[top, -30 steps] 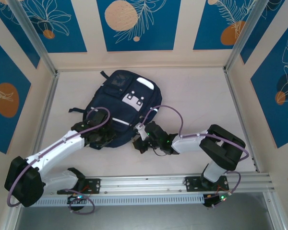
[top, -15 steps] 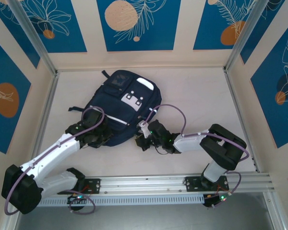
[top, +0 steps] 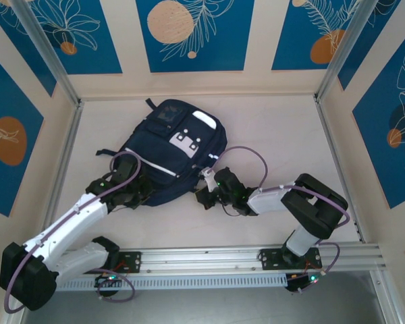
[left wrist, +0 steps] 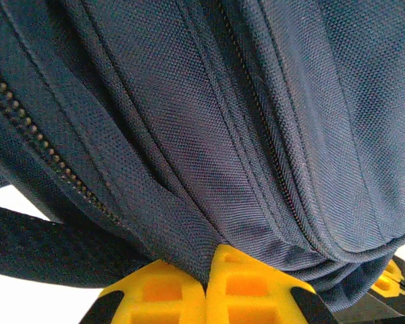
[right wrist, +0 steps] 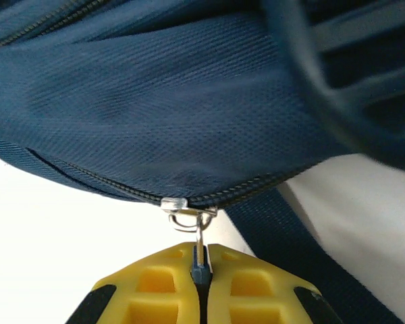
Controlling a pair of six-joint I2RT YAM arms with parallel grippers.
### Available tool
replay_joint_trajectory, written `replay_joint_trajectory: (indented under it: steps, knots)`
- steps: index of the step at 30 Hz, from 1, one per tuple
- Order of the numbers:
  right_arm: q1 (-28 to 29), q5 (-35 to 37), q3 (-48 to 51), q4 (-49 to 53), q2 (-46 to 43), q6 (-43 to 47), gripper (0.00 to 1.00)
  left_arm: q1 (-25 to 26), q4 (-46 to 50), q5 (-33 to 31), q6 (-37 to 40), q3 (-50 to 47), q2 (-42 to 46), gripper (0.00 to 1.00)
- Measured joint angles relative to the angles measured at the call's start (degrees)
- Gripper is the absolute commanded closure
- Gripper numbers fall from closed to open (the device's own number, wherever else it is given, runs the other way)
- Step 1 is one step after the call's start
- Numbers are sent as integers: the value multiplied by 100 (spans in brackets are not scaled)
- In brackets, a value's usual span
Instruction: Pack the student bag
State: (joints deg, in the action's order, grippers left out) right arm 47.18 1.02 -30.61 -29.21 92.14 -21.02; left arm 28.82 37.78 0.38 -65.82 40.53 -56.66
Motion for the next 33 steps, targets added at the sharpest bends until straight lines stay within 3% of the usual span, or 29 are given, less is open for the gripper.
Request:
replay_joint_trajectory:
  steps: [24, 33]
  knots:
    - [-179, -284, 72, -212, 0, 15, 100, -647, 142, 476, 529, -55, 107, 100]
    - [-527, -476, 76, -232, 0, 17, 100, -804, 254, 562, 728, -55, 221, 100]
